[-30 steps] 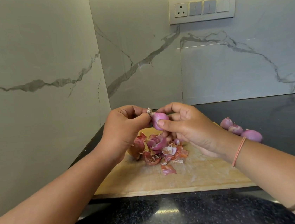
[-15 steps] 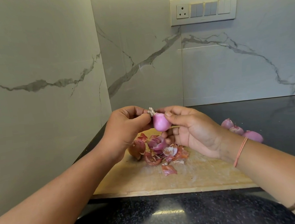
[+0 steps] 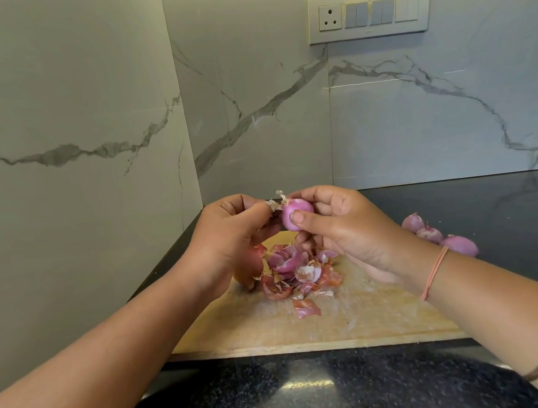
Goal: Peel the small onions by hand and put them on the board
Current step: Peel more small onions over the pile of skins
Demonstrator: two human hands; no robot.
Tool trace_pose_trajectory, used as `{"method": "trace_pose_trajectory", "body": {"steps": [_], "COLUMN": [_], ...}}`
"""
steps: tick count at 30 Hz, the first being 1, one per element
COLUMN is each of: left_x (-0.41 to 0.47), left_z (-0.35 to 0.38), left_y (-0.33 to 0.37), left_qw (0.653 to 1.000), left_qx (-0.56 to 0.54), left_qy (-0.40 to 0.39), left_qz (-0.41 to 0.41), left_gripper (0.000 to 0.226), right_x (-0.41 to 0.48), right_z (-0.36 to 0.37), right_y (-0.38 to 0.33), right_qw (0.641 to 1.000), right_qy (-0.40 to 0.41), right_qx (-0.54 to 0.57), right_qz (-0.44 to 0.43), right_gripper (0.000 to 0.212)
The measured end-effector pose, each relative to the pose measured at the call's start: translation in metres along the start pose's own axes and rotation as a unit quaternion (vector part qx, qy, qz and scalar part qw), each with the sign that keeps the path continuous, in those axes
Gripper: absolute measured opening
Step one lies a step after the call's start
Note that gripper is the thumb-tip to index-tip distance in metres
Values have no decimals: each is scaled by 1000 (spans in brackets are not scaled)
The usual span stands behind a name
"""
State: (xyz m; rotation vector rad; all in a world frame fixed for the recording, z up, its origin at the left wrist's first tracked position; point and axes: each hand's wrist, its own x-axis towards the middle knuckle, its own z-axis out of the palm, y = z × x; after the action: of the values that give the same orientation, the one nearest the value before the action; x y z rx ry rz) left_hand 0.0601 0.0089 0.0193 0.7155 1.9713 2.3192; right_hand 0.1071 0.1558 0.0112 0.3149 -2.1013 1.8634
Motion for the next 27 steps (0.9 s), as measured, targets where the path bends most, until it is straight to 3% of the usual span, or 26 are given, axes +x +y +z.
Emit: {"method": "trace_pose_trajectory", "body": {"steps": [4,8,14,22,27], "left_x": [-1,0,0,-5,-4], "left_z": [2,2,1,2,3], "left_y": [-1,-2,0,3,2], "left_qw": [999,996,996,1000,999], "left_qx": [-43,-67,-72,14,31], "left_qy": [-4,-12,-15,-4,8], "left_qz": [-27,-48,-56,-12,-4], "left_gripper": [24,13,8,22,18], "right_x": [1,3,3,3,2], "right_z": [-3,-5,-4,-5,-3], "right_y": [0,0,1,-3,-4], "right_qw": [997,993,988,989,989], "right_qy": [-28,-43,-24,-23,-20], "right_qx": [68,100,139,120,124], "right_qz": [31,49,67,78,77], "right_gripper": [13,13,13,6,15]}}
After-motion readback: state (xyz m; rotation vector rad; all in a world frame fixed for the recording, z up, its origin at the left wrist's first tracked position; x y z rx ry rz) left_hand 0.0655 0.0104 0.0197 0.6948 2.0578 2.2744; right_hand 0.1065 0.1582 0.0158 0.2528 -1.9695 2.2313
